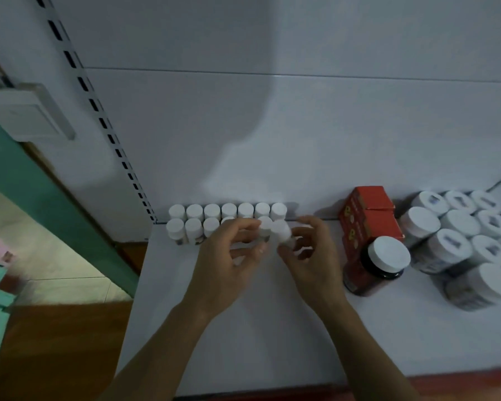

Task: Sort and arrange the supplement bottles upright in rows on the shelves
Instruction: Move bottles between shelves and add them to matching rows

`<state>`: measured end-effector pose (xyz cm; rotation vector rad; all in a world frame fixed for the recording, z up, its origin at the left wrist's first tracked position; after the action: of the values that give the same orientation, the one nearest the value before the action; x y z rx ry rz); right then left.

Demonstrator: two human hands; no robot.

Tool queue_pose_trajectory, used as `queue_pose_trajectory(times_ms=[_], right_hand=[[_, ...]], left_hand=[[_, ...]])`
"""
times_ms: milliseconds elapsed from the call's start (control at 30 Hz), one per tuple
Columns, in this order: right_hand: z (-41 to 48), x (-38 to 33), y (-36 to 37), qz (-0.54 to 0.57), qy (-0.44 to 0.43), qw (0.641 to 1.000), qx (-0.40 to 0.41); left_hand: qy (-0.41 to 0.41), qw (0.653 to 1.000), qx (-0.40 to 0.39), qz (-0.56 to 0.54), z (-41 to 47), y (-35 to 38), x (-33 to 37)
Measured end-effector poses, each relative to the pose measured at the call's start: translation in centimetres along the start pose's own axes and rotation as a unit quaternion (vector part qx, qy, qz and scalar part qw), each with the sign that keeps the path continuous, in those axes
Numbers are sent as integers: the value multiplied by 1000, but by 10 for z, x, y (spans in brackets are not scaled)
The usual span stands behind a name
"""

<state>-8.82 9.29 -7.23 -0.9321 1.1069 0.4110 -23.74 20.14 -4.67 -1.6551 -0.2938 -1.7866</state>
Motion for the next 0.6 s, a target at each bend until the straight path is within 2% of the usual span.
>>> queue_pose_trajectory(times_ms=[67, 167, 300, 600], right_hand=[[7, 16, -3, 8, 64, 998, 25], [15, 23, 5, -90, 79, 993, 19], [18, 23, 16, -122, 76, 989, 46], [0, -5, 8, -123, 102, 987, 1]], left_hand=[[12, 993, 27, 115, -7, -15, -8], [1, 967, -17, 254, -14, -27, -33], [-10, 962, -44, 268, -15, -29, -56], [-3, 953, -63, 298, -16, -25, -58]])
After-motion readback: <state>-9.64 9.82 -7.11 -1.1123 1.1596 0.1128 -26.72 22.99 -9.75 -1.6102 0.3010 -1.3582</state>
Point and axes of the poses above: each hand's wrist, its own z-axis towards the middle knuckle, its own y-axis out of the palm, x = y × z, the point moved 5 cm from there along z, towards the middle knuckle, and after that the axes turned 13 degrees about -x, right-handed, at the moved point
